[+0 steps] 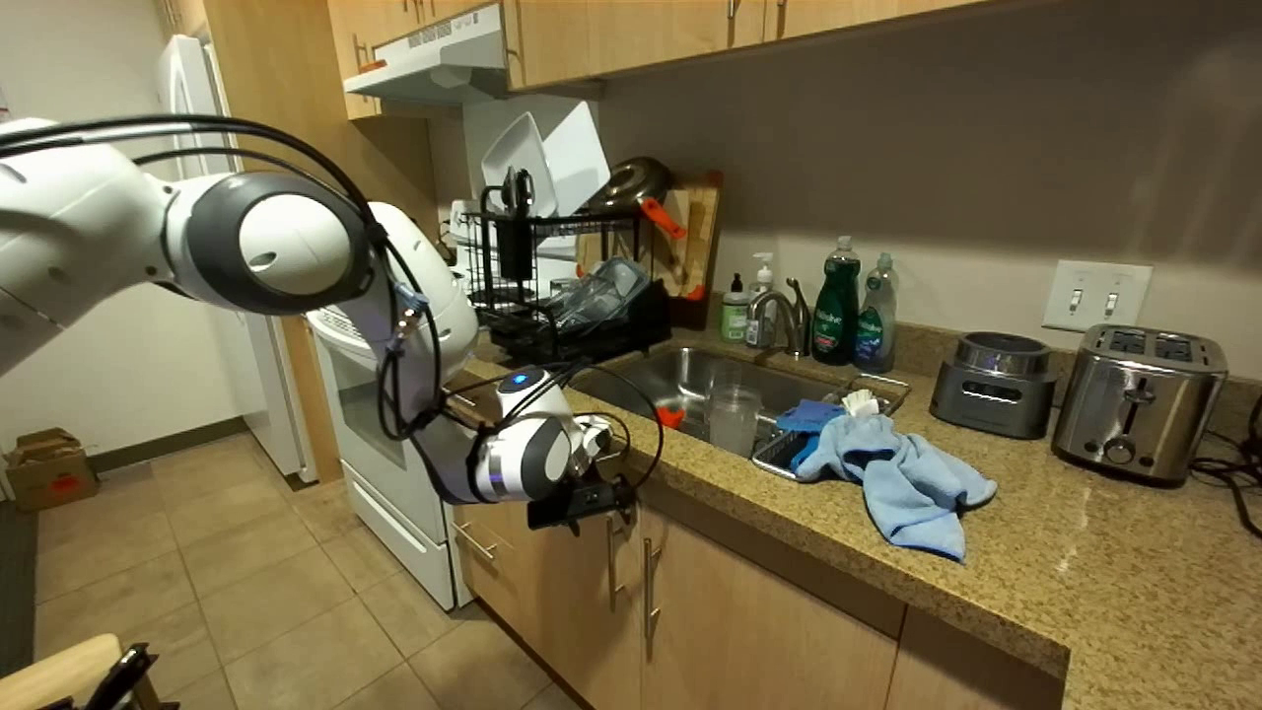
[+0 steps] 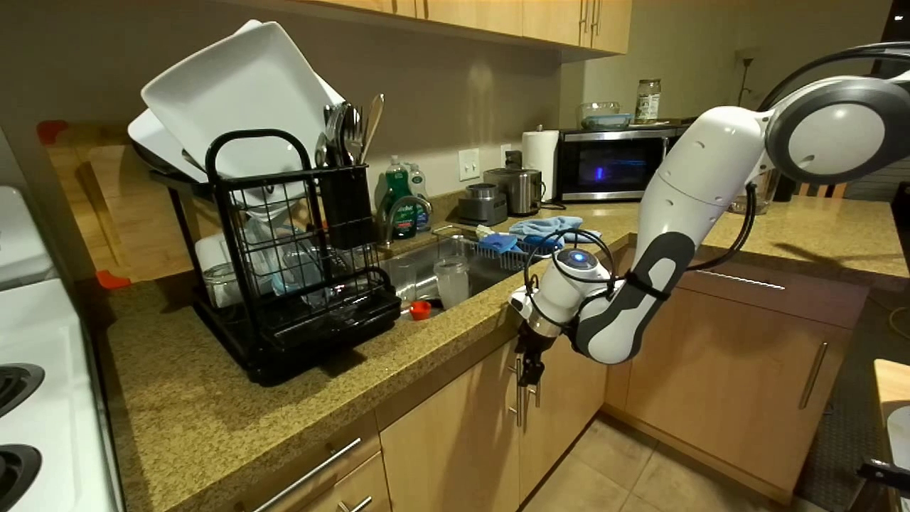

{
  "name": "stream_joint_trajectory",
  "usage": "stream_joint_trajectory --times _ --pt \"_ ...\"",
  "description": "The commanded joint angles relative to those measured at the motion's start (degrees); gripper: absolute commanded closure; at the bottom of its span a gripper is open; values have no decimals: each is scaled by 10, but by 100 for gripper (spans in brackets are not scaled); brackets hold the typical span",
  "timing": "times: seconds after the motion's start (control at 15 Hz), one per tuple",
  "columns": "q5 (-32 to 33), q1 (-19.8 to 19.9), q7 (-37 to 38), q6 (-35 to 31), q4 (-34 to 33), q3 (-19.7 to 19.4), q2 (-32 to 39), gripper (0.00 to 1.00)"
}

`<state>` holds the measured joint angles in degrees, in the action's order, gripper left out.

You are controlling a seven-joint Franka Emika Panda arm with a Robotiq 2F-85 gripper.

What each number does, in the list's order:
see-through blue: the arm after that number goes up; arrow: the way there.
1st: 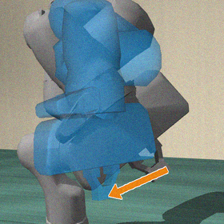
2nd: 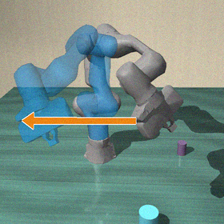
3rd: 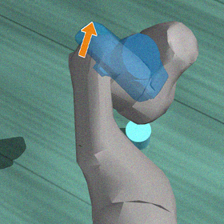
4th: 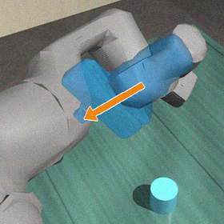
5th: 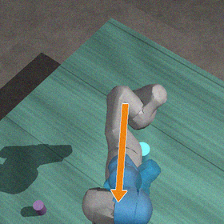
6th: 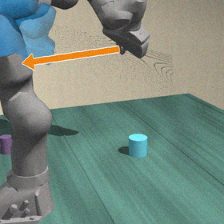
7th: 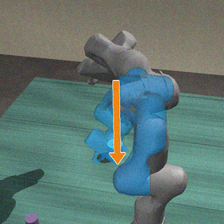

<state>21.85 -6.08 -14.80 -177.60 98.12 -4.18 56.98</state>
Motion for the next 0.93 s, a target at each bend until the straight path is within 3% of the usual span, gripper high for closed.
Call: stream_joint_trajectory --times 0.0,0.87 --pt "12 13 -38 -7 8 20 1 0" --pt "12 46 -78 13 15 70 0 0"
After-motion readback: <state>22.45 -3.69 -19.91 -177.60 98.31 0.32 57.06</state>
